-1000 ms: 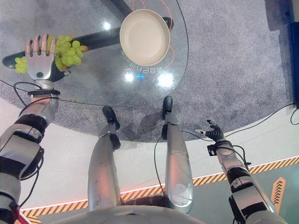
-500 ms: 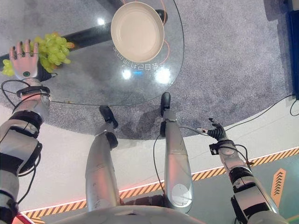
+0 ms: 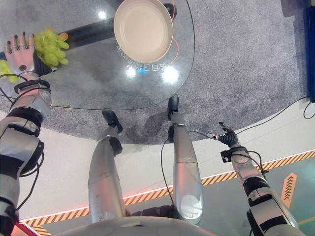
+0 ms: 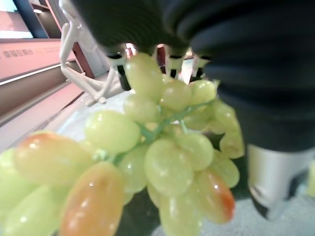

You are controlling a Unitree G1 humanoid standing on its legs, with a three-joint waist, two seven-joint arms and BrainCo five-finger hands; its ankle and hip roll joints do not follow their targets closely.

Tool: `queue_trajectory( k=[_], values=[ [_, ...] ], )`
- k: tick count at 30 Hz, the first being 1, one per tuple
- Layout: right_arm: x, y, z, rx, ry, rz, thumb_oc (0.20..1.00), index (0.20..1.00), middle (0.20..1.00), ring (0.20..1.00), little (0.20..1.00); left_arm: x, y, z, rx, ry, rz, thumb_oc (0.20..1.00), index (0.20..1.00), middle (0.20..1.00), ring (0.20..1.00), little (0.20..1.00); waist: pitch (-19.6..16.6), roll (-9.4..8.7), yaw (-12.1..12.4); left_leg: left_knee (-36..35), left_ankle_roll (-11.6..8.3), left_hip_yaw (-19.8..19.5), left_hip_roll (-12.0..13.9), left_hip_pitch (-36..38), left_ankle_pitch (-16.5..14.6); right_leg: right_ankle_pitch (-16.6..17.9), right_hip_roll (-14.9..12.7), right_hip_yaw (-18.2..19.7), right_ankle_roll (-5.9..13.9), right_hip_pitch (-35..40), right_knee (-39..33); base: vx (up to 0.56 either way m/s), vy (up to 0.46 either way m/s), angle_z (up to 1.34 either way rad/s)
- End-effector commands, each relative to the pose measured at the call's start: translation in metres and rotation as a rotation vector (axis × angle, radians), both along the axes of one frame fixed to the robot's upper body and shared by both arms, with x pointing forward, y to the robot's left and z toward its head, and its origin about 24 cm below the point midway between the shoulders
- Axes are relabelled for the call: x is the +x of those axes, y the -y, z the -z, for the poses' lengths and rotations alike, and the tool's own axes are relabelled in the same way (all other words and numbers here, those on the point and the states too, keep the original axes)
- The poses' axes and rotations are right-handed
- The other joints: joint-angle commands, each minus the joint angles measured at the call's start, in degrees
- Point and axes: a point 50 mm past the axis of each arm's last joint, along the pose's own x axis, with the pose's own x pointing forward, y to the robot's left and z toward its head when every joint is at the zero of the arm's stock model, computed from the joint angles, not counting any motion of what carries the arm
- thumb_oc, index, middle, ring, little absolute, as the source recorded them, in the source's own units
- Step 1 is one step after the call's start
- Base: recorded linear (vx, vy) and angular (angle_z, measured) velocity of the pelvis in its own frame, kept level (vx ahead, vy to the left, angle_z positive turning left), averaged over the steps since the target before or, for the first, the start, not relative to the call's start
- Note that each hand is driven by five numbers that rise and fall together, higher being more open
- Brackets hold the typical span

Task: Pick up fruits into the plate

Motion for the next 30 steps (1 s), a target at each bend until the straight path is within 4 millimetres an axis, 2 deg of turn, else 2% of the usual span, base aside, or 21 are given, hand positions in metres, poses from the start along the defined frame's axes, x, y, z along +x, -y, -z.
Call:
queue_trajectory(
  k=[1, 2, 3, 7, 16, 23, 30],
  values=[
    [-0.022, 0.015, 0.009, -0.017, -0.035, 0.042, 1.0, 1.0, 1.0, 1.0, 1.0, -0.01, -0.022, 0.005, -0.028, -0.106, -0.068, 0.583, 0.583, 0.583, 0.583, 0.583, -1.1, -2.82, -0.5, 4.4, 0.29, -0.9, -5.0, -2.8, -5.8, -2.5, 4.9, -1.3, -1.08, 0.5, 0.9, 0.0, 0.0, 0.0],
    [-0.022, 0.015, 0.009, -0.016, -0.034, 0.043, 1.0, 1.0, 1.0, 1.0, 1.0, -0.01, -0.023, 0.005, -0.035, -0.111, -0.068, 0.482, 0.482, 0.482, 0.482, 0.482, -1.1, -2.84, -0.5, 4.4, 0.27, -0.9, -5.0, -2.8, -5.8, -2.5, 4.9, -1.3, -1.07, 0.5, 0.8, 0.0, 0.0, 0.0],
    [-0.022, 0.015, 0.008, -0.017, -0.031, 0.045, 1.0, 1.0, 1.0, 1.0, 1.0, -0.009, -0.022, 0.007, -0.052, -0.125, -0.066, 0.2, 0.2, 0.2, 0.2, 0.2, -1.1, -2.79, -0.6, 4.3, 0.25, -0.8, -5.0, -2.8, -5.7, -2.4, 4.8, -1.3, -1.0, 0.5, 0.7, 0.0, 0.0, 0.0],
    [-0.018, 0.014, 0.004, -0.019, -0.016, 0.048, 1.0, 1.0, 1.0, 1.0, 1.0, -0.007, -0.02, 0.015, -0.128, -0.201, -0.055, 0.2, 0.2, 0.2, 0.2, 0.2, -1.1, -2.73, -0.9, 4.2, 0.32, -0.4, -4.9, -2.7, -5.7, -2.1, 4.9, -1.2, -0.86, 0.5, 0.4, 0.0, 0.0, 0.0],
    [-0.016, 0.01, 0.001, -0.015, -0.007, 0.036, 1.0, 1.0, 1.0, 1.0, 1.0, -0.003, -0.014, 0.023, -0.175, -0.253, -0.016, 0.2, 0.2, 0.2, 0.2, 0.2, -1.1, -2.73, -1.5, 3.9, 0.27, 0.3, -4.7, -2.6, -5.7, -1.6, 4.9, -0.9, -0.54, 0.4, -0.3, 0.0, 0.0, 0.0],
    [-0.016, 0.009, 0.0, -0.013, 0.003, 0.036, 1.0, 1.0, 1.0, 1.0, 1.0, -0.003, -0.014, 0.023, -0.164, -0.25, -0.016, 0.2, 0.2, 0.2, 0.2, 0.2, -1.1, -2.87, -1.7, 3.1, 0.27, 0.8, -4.8, -2.0, -5.5, -0.7, 4.8, -0.9, -0.06, 0.9, -1.8, 0.0, 0.0, 0.0],
    [-0.015, 0.004, 0.001, -0.005, 0.002, 0.023, 1.0, 1.0, 1.0, 1.0, 1.0, -0.003, -0.013, 0.017, -0.174, -0.172, 0.005, 0.213, 0.213, 0.213, 0.213, 0.213, -1.1, -3.14, -1.6, 2.2, 0.34, 1.3, -4.7, -1.1, -5.6, -0.4, 4.7, -1.1, 0.3, 1.8, -2.9, 0.0, 0.0, 0.0]
  ],
)
